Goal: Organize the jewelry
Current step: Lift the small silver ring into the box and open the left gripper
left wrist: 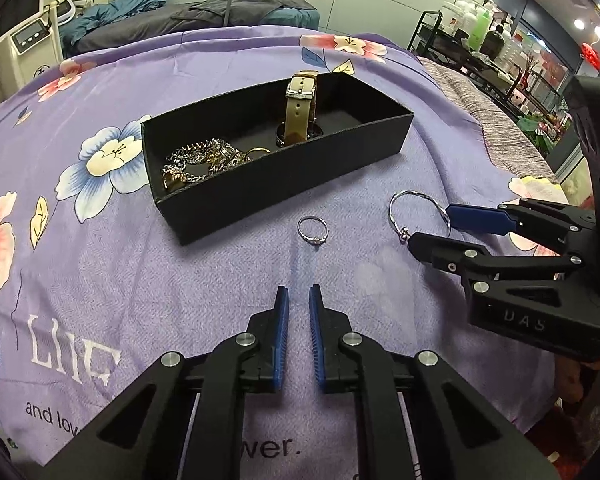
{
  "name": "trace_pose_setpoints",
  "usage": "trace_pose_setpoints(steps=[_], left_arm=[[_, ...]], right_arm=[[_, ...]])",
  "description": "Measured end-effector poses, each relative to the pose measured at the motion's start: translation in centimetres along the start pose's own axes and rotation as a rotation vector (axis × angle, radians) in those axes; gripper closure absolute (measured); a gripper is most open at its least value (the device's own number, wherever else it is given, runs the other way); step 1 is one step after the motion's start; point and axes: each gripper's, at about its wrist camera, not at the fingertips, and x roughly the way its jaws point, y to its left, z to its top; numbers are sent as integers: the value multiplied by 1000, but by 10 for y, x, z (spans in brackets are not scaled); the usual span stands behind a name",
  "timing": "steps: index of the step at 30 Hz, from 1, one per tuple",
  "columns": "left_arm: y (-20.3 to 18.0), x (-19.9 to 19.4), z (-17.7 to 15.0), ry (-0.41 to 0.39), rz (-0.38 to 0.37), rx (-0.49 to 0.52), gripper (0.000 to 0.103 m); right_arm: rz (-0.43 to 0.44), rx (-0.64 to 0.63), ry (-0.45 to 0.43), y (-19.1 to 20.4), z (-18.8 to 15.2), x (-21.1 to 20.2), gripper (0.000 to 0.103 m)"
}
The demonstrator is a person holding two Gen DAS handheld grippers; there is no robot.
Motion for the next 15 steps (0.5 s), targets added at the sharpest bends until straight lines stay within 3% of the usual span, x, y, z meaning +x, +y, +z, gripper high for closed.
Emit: trace_pose_setpoints(steps=[6,10,15], left_arm=[[-9,8,8,-14,19,56,89],[-19,17,19,-14,28,109,68],[-20,23,26,-16,32,128,68]], right_arm=[[-2,0,0,0,0,0,54],[1,4,0,-1,-1,0,54],[21,23,1,-4,-1,0,54]])
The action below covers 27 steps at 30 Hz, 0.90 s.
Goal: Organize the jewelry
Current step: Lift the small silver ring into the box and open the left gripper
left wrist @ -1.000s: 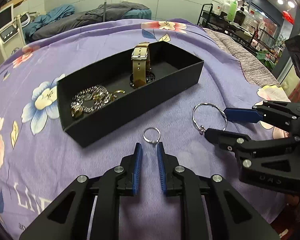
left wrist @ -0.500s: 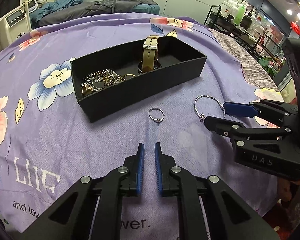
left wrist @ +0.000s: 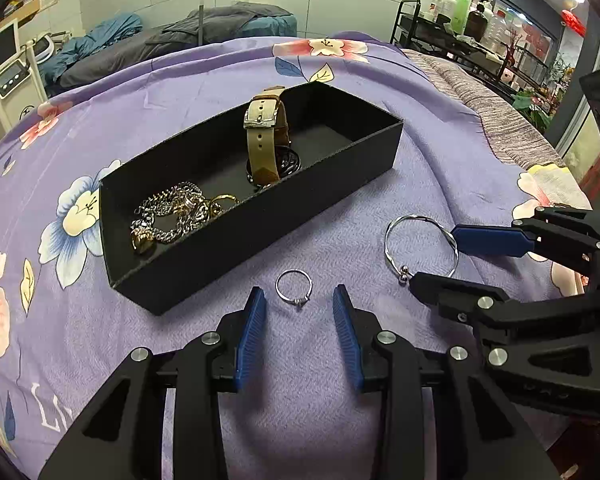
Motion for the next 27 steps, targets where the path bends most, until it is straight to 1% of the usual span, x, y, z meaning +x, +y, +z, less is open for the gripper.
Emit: trace_pose_setpoints(steps=[3,7,10,17,22,27], left_arm=[[2,3,4,-4,-11,9,69],[-1,5,6,-12,-2,33,84],[-1,3,4,-13,-1,26,84],[7,-8,-8,-6,1,-33,84],[12,-19,-18,7,29,-69,84],[17,-28,-19,2,40,-85,84]], right_arm=[[-6,-3,-1,1,0,0,54],[-6,-4,-1,2,0,0,54],[-7,-4,0,2,0,0,54],[-8,-4,0,2,0,0,54],[-8,1,2,3,0,-2,54],[18,23,-2,2,2,-6,54]])
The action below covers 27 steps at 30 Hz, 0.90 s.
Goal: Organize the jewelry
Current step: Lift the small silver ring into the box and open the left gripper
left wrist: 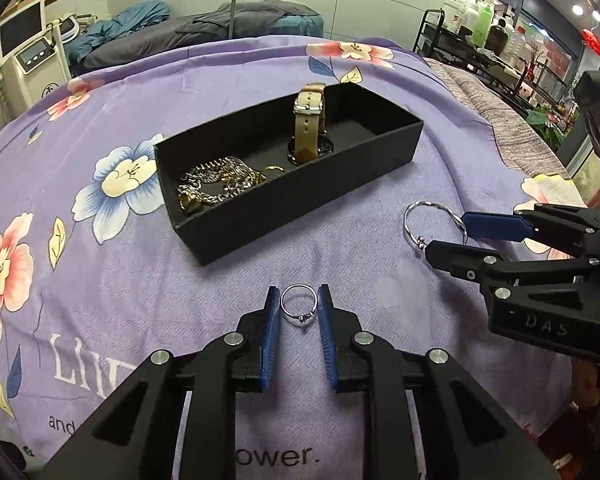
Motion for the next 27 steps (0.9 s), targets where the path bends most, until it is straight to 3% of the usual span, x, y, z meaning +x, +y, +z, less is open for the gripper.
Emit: trace_pose_setpoints(steps=[18,27], left_arm=[[10,-24,53,-108,20,13,84],[23,-2,81,-102,34,-10,84]], right_arm=[[22,-43,-114,7,53,-28,56],[-7,-63,-153,7,93,-15,56]])
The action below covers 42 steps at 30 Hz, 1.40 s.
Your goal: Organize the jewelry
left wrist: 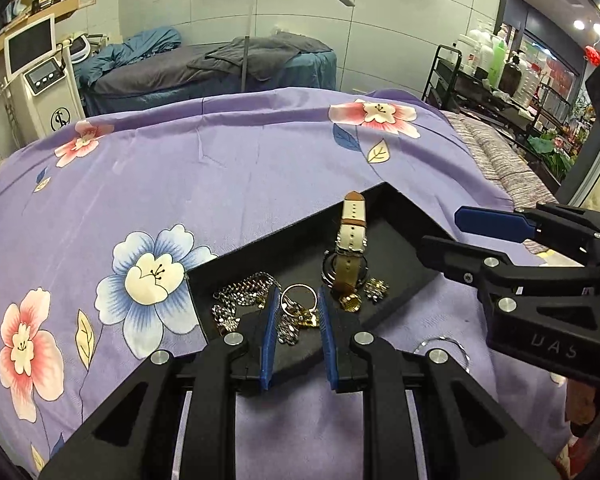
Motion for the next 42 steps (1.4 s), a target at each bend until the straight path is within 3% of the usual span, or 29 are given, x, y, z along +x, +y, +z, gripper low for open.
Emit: trace_pose_setpoints(steps=[12,14,16,21,23,27,30,36,42], left_arm=[[2,19,3,17,14,-2,83],[0,19,5,11,21,1,64],[-2,16,5,-2,30,8,54],[1,7,2,-12,66,7,47],[6,2,-4,-14,81,-14,35],[16,-14,-23,-8,80,-74,29],[21,-24,-39,-4,83,-107,18],[20,-18,-75,73,79,-127,16],[22,-8,-94,120,91,-141,16]], right_arm=[[-8,93,22,-22,-19,4,54],[-2,101,24,-23,-18,5,53],[-6,98,19,-22,-17,3,44],[-22,94,18,-21,-23,-1,42],[-24,101,24,-21,-29,-3,40],[-10,91,67,-18,-47,-4,37],[0,65,106,-8,-62,-1,37],[21,18,158,13,-85,12,37],[-30,-56,161,25,-86,21,34]])
